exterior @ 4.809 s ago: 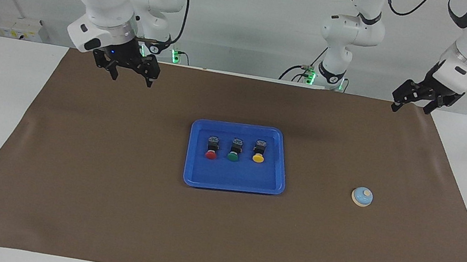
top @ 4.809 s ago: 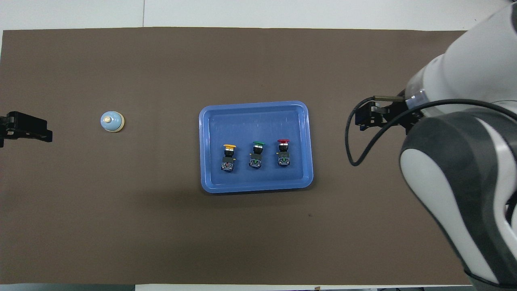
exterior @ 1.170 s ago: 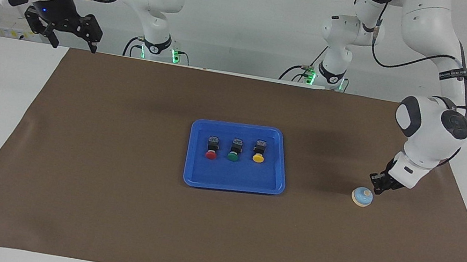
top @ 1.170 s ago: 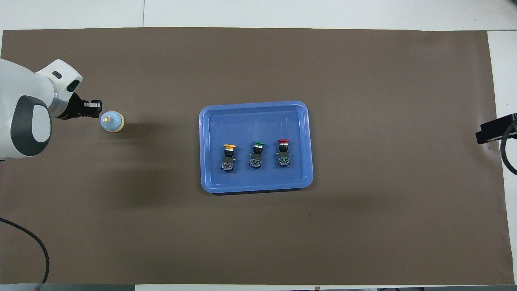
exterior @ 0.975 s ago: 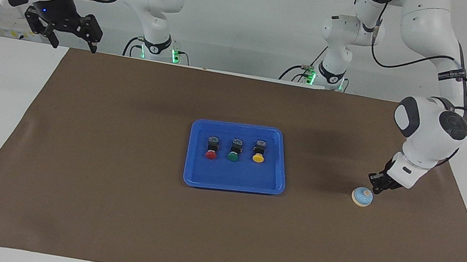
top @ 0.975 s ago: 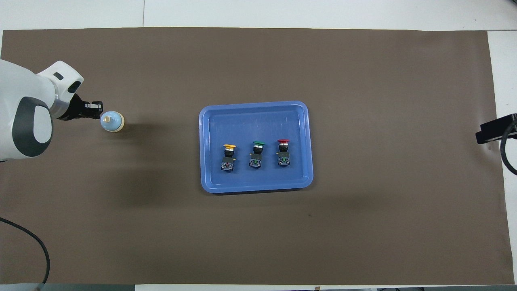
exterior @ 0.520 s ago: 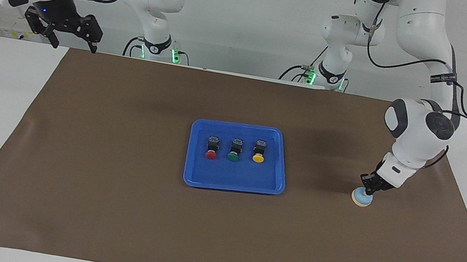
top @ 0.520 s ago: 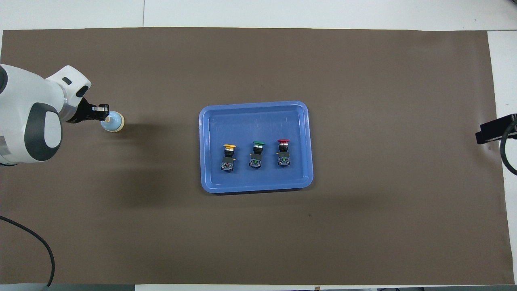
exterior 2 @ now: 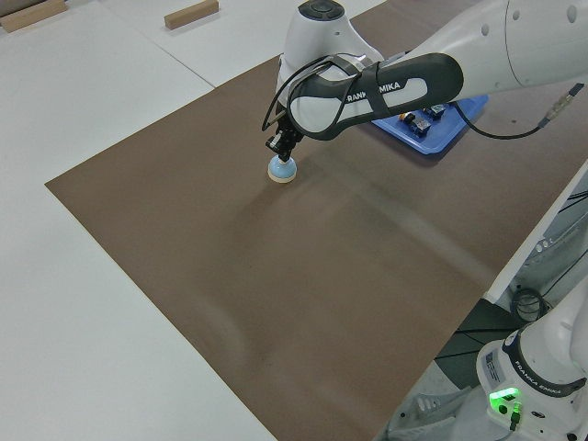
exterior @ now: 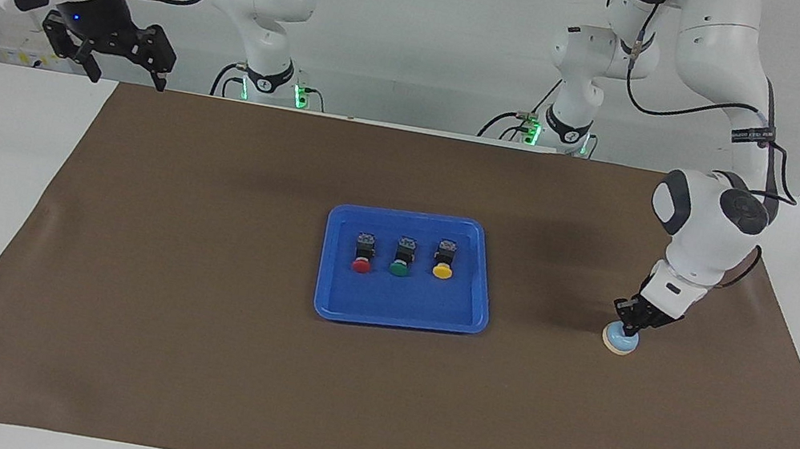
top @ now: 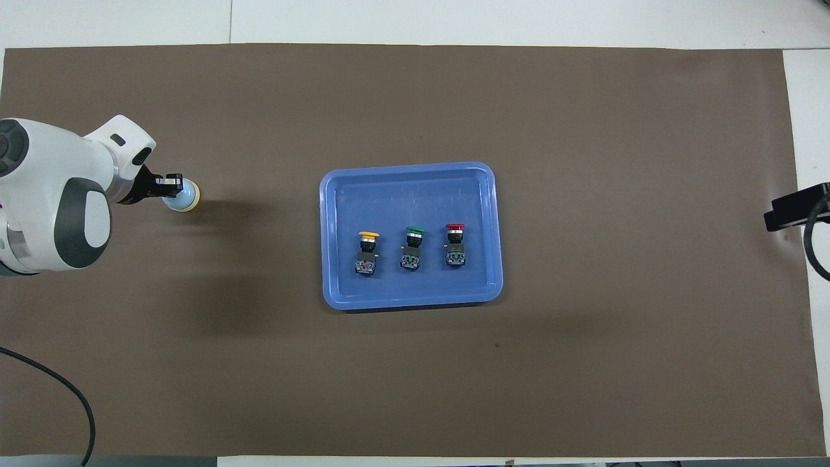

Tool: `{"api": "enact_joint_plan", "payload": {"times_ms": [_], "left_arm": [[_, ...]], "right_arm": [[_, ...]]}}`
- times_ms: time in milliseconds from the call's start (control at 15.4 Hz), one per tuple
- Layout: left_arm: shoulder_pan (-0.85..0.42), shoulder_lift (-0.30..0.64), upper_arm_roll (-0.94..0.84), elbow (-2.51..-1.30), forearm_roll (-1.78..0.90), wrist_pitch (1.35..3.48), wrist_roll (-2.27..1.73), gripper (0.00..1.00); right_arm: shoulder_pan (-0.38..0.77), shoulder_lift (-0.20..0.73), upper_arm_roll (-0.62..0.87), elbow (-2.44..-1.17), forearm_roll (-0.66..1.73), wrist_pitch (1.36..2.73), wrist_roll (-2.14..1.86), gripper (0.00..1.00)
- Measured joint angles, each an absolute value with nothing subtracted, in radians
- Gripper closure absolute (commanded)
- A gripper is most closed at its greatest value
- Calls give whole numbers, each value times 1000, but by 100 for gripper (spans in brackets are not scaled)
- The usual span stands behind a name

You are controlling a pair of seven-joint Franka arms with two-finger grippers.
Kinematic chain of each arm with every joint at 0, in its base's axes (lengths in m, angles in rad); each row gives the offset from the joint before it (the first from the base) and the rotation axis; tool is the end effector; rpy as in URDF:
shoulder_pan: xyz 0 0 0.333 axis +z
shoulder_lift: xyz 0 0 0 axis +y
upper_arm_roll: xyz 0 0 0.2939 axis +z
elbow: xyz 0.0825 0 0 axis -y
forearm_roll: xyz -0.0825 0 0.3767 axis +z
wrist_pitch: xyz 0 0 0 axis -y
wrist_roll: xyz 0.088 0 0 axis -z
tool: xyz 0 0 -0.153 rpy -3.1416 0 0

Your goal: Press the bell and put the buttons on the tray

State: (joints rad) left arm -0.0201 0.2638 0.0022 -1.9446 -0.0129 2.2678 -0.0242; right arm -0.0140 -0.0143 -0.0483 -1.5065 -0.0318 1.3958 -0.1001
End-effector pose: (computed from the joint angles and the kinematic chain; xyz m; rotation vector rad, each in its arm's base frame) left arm 0.6049 -0.0116 0.2898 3.1293 0.0222 0.0926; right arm 0.5189 -0.0378 0.5792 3.1144 0.0527 -0.1537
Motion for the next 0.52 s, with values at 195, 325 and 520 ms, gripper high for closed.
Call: {"api": "enact_joint_plan", "payload": {"times_ms": [195, 325, 520], "left_arm": [[-19, 203, 5, -1829, -13, 2054, -24, 29], [-19, 118, 5, -1795, -13, 1957, -24, 0], [-18, -22, 8, -1791, -13, 1837, -24, 0]], "right_arm": [[-14, -15, -48, -1507, -32, 1396, -100, 0], [-14, -15, -48, -1507, -32, 1396, -100, 0], [-14, -15, -48, -1507, -32, 1396, -100, 0]]}}
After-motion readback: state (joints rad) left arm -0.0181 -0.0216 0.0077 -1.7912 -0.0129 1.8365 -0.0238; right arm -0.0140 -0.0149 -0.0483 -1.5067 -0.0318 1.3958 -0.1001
